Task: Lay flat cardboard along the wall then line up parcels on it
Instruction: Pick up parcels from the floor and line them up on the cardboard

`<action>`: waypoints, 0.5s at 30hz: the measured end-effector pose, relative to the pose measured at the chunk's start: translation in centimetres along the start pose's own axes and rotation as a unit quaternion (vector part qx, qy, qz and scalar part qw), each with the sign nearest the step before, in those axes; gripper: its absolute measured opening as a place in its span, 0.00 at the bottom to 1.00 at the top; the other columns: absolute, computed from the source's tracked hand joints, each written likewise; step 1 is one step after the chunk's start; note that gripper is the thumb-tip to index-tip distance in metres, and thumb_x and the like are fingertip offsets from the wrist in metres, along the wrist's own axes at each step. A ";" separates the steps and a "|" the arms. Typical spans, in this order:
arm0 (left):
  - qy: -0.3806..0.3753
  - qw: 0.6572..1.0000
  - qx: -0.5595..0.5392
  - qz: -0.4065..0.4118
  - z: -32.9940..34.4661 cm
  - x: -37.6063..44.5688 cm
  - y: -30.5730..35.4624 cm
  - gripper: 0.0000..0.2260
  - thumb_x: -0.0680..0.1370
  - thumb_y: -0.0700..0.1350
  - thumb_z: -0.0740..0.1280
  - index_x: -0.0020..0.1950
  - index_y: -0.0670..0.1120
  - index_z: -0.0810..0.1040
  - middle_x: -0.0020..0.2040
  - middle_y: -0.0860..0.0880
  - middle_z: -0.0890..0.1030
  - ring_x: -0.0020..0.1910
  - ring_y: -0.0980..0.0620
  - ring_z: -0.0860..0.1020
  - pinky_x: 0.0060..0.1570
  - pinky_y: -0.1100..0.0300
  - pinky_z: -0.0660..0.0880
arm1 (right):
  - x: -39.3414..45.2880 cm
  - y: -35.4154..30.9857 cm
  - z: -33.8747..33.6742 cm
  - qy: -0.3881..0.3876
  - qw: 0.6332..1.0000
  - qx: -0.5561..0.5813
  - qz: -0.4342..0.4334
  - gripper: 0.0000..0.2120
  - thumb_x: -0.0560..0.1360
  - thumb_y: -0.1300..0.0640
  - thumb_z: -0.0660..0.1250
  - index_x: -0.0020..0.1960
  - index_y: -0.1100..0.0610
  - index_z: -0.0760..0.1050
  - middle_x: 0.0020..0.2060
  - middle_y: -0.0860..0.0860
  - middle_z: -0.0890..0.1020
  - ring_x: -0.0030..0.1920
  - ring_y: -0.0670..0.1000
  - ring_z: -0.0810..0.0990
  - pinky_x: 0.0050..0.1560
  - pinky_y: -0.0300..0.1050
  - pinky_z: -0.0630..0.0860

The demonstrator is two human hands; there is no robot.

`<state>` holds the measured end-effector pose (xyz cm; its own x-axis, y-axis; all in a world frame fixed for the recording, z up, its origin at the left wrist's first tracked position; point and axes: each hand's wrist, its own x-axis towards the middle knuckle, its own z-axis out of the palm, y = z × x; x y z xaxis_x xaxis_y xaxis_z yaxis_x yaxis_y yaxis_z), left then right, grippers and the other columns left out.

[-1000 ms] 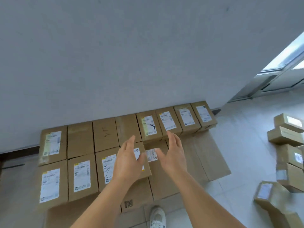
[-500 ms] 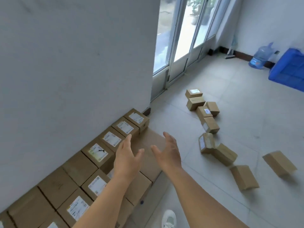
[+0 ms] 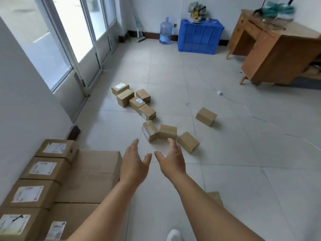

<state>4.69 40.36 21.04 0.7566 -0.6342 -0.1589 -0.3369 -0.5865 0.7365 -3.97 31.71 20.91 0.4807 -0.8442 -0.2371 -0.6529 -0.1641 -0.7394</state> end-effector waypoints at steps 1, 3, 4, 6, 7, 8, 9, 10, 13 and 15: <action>-0.010 1.000 0.006 0.008 1.1 0.5 1.1 0.31 0.78 0.50 0.65 0.77 0.47 0.56 0.75 0.48 0.62 0.73 0.50 0.61 0.69 0.56 0.60 | 0.6 0.8 -1.0 0.009 1.000 0.003 0.009 0.33 0.77 0.46 0.65 0.77 0.52 0.55 0.74 0.50 0.62 0.72 0.51 0.64 0.66 0.45 0.66; -0.029 0.999 0.013 0.023 3.2 1.3 3.2 0.30 0.78 0.50 0.65 0.77 0.47 0.56 0.75 0.48 0.63 0.73 0.50 0.62 0.69 0.56 0.61 | 2.0 2.4 -2.9 0.027 0.999 0.011 0.023 0.33 0.77 0.47 0.65 0.77 0.53 0.55 0.74 0.51 0.62 0.72 0.52 0.64 0.66 0.46 0.66; -0.037 0.999 0.015 0.029 4.2 1.7 4.1 0.30 0.78 0.50 0.65 0.77 0.48 0.56 0.75 0.48 0.63 0.73 0.50 0.62 0.68 0.56 0.61 | 2.6 3.2 -3.7 0.036 0.999 0.016 0.031 0.33 0.77 0.47 0.65 0.77 0.53 0.55 0.74 0.51 0.62 0.72 0.52 0.64 0.66 0.46 0.66; -0.054 0.997 0.026 0.040 6.5 2.6 5.5 0.30 0.78 0.50 0.65 0.77 0.48 0.56 0.74 0.48 0.64 0.73 0.50 0.63 0.68 0.56 0.62 | 3.8 4.9 -5.2 0.050 0.997 0.025 0.050 0.33 0.77 0.47 0.65 0.77 0.53 0.55 0.74 0.51 0.62 0.72 0.52 0.65 0.67 0.47 0.66; -0.065 0.996 0.034 0.042 7.6 3.0 6.1 0.30 0.78 0.50 0.65 0.77 0.48 0.56 0.74 0.48 0.64 0.73 0.50 0.63 0.68 0.56 0.62 | 4.3 5.8 -5.9 0.054 0.996 0.031 0.062 0.33 0.77 0.47 0.65 0.77 0.53 0.54 0.74 0.51 0.62 0.72 0.52 0.64 0.67 0.46 0.66; -0.077 0.995 0.041 0.043 8.9 3.3 6.5 0.30 0.78 0.50 0.65 0.77 0.48 0.56 0.74 0.48 0.64 0.73 0.49 0.63 0.68 0.55 0.63 | 4.8 6.8 -6.5 0.058 0.995 0.038 0.074 0.33 0.77 0.48 0.64 0.77 0.54 0.54 0.74 0.51 0.62 0.72 0.52 0.64 0.67 0.46 0.66; -0.089 0.994 0.047 0.044 10.1 3.7 7.0 0.31 0.78 0.51 0.65 0.77 0.48 0.55 0.74 0.48 0.64 0.73 0.49 0.63 0.68 0.54 0.63 | 5.3 7.7 -7.1 0.063 0.993 0.045 0.084 0.33 0.77 0.48 0.64 0.77 0.54 0.54 0.74 0.52 0.61 0.72 0.52 0.64 0.67 0.46 0.65; -0.102 0.992 0.053 0.044 11.5 4.0 7.3 0.31 0.78 0.51 0.65 0.77 0.48 0.55 0.75 0.48 0.64 0.73 0.49 0.63 0.68 0.54 0.63 | 5.7 8.8 -7.7 0.069 0.992 0.049 0.095 0.33 0.77 0.48 0.64 0.77 0.54 0.54 0.74 0.52 0.62 0.72 0.53 0.64 0.67 0.46 0.65; -0.144 0.987 0.061 0.045 15.6 4.7 8.0 0.31 0.78 0.51 0.65 0.77 0.49 0.54 0.75 0.48 0.63 0.73 0.49 0.64 0.68 0.53 0.64 | 6.7 12.2 -9.2 0.091 0.985 0.055 0.136 0.33 0.78 0.49 0.64 0.77 0.54 0.53 0.74 0.52 0.62 0.71 0.53 0.65 0.65 0.45 0.66; -0.176 0.981 0.072 0.047 18.4 4.9 8.1 0.32 0.78 0.52 0.65 0.78 0.49 0.53 0.75 0.49 0.63 0.73 0.49 0.64 0.69 0.52 0.65 | 7.2 14.7 -9.8 0.107 0.977 0.056 0.173 0.32 0.78 0.49 0.64 0.76 0.55 0.53 0.74 0.52 0.62 0.71 0.53 0.65 0.65 0.45 0.66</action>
<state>-4.65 23.20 14.13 0.4873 -0.8084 -0.3302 -0.4912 -0.5664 0.6618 -15.83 18.20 14.46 0.1006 -0.9287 -0.3570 -0.6812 0.1972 -0.7050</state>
